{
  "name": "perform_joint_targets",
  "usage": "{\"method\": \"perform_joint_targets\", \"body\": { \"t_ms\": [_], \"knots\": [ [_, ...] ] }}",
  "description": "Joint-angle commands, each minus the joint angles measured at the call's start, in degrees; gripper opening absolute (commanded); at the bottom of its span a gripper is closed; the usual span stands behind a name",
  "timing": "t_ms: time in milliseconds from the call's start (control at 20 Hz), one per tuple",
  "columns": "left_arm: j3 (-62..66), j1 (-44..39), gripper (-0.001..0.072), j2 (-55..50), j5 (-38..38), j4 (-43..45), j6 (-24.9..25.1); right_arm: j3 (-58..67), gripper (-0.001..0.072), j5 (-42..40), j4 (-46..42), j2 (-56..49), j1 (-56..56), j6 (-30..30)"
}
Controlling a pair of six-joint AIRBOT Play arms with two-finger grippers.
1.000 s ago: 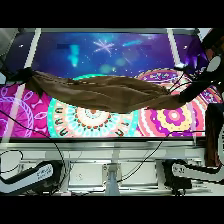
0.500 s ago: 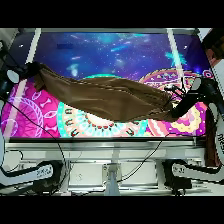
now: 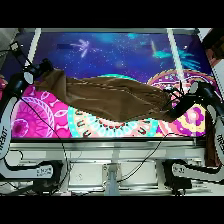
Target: Fold the clothes and pants, and hang the long-sleeved shirts on hangers.
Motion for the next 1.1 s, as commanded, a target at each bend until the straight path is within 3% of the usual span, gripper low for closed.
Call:
{"method": "perform_joint_targets", "body": {
  "t_ms": [0, 200, 350, 400, 450, 600, 700, 1050],
  "knots": [
    [0.1, 1.9, 0.0706, 2.0, 0.8, 2.8, 0.0, -0.1, 0.0035, -1.2, 0.1, 0.0, 0.0, 0.1],
    [0.0, 9.2, 0.0698, 6.6, -3.5, 2.8, 0.0, -0.1, 0.0035, -1.2, 0.1, 0.0, 0.0, 0.1],
    [0.0, 15.8, 0.0696, 7.2, -21.9, 5.1, 2.2, -0.1, 0.0035, -1.3, 0.8, 0.0, 0.0, 0.0],
    [0.0, 17.7, 0.0676, 6.3, -28.7, 5.3, 4.8, -0.1, 0.0035, -1.6, 1.2, 0.0, 0.0, 0.0],
    [0.0, 19.3, 0.0610, 4.9, -35.3, 4.8, 8.5, -0.1, 0.0035, -2.1, 1.4, 0.0, 0.0, 0.1],
    [0.0, 20.6, 0.0602, 0.2, -46.2, 0.7, 24.9, -0.1, 0.0035, -3.2, 1.5, 0.0, 0.0, 0.1],
    [0.0, 19.6, 0.0603, -2.2, -45.1, 0.6, 28.2, -0.1, 0.0035, -3.1, 1.5, 0.0, 0.0, 0.1],
    [0.0, 15.8, 0.0602, -7.5, -26.3, 0.8, 28.1, -0.1, 0.0035, -3.1, 1.5, 0.0, 0.0, 0.3]
  ]
}}
